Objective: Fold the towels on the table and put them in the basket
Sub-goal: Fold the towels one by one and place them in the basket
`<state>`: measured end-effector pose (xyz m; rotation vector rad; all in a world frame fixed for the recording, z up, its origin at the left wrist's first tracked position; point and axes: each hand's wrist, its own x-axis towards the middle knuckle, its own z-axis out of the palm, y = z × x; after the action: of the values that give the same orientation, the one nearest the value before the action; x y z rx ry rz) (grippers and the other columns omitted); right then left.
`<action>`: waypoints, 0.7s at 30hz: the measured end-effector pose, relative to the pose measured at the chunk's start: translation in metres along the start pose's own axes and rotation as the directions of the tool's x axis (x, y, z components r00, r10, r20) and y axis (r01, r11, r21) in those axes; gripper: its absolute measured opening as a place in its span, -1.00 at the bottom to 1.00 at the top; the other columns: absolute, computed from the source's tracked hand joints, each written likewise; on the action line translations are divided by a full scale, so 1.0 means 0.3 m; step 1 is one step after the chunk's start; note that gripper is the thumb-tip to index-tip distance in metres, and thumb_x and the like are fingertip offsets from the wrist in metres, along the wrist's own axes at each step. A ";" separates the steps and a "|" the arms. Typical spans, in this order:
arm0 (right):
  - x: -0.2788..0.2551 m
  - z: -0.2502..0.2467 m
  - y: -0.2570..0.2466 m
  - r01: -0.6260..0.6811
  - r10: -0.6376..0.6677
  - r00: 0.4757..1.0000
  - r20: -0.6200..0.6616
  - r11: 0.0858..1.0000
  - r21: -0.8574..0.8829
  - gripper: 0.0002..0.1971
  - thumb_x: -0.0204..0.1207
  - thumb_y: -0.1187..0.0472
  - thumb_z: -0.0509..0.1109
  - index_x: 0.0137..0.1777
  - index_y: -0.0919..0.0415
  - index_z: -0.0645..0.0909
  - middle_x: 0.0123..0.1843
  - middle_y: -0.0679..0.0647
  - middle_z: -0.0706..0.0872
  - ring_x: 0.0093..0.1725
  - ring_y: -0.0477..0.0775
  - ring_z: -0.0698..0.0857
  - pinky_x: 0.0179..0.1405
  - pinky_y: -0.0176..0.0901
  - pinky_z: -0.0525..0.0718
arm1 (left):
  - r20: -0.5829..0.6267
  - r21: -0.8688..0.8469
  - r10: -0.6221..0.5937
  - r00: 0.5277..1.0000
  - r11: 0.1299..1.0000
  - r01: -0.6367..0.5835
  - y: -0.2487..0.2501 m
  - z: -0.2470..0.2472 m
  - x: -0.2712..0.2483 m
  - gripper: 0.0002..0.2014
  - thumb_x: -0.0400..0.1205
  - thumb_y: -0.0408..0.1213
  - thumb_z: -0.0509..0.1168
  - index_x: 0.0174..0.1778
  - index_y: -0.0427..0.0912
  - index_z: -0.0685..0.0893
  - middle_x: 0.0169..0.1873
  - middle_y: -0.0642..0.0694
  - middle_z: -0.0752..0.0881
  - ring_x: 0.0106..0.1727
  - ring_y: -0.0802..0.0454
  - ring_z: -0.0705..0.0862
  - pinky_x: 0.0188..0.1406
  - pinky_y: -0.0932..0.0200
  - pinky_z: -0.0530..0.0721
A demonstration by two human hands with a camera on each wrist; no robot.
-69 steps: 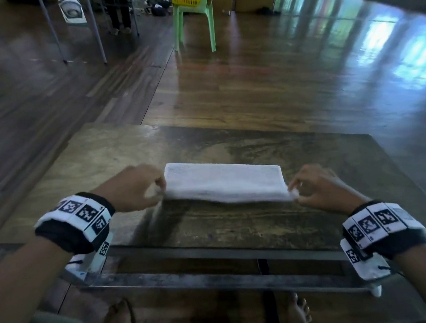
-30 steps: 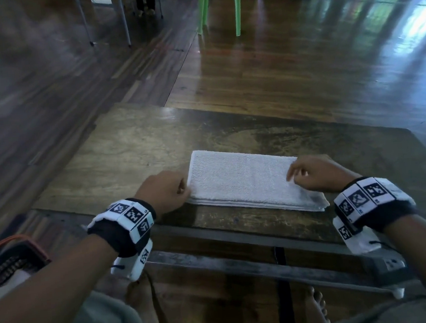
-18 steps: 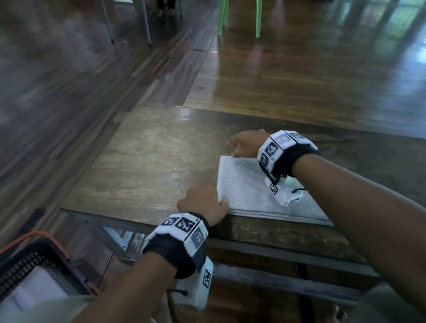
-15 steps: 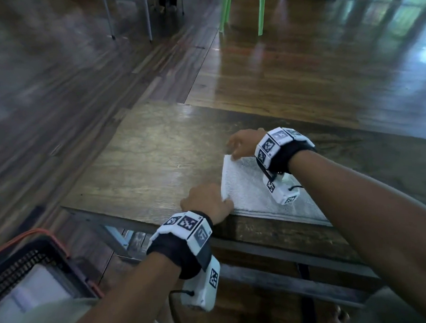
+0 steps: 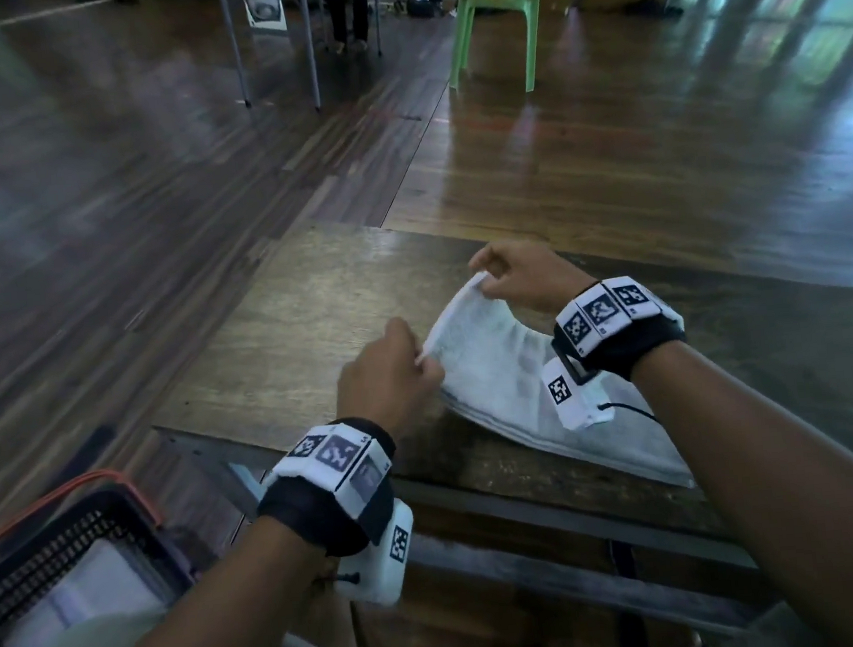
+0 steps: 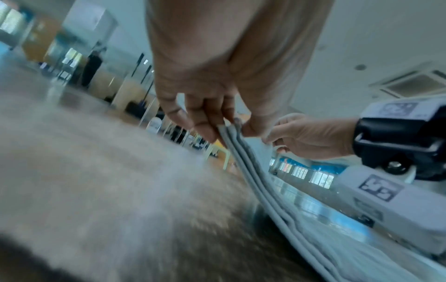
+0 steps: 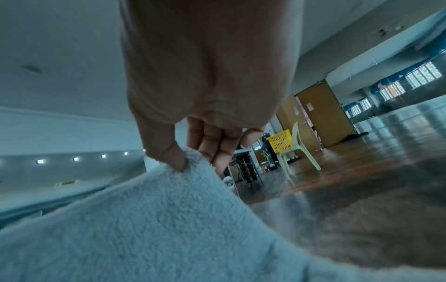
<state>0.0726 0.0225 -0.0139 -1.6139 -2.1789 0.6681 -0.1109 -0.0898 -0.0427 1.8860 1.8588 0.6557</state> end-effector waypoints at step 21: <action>-0.357 -0.144 0.393 -0.294 0.301 0.954 -0.006 0.933 0.206 -0.97 0.47 0.28 0.42 -0.11 0.20 0.64 -0.22 -0.03 0.68 -0.23 -0.15 0.64 -0.13 -0.30 0.55 | 0.163 0.038 0.658 0.735 0.740 -0.671 0.267 0.307 -0.145 -0.77 0.39 -0.29 0.47 -0.08 -0.10 0.64 -0.16 -0.03 0.74 -0.10 -0.13 0.66 -0.07 0.02 0.46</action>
<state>0.2206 -0.0443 -0.0439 -1.8441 -1.7873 0.9068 0.0083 -0.1320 -0.0714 2.6091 1.0963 0.6241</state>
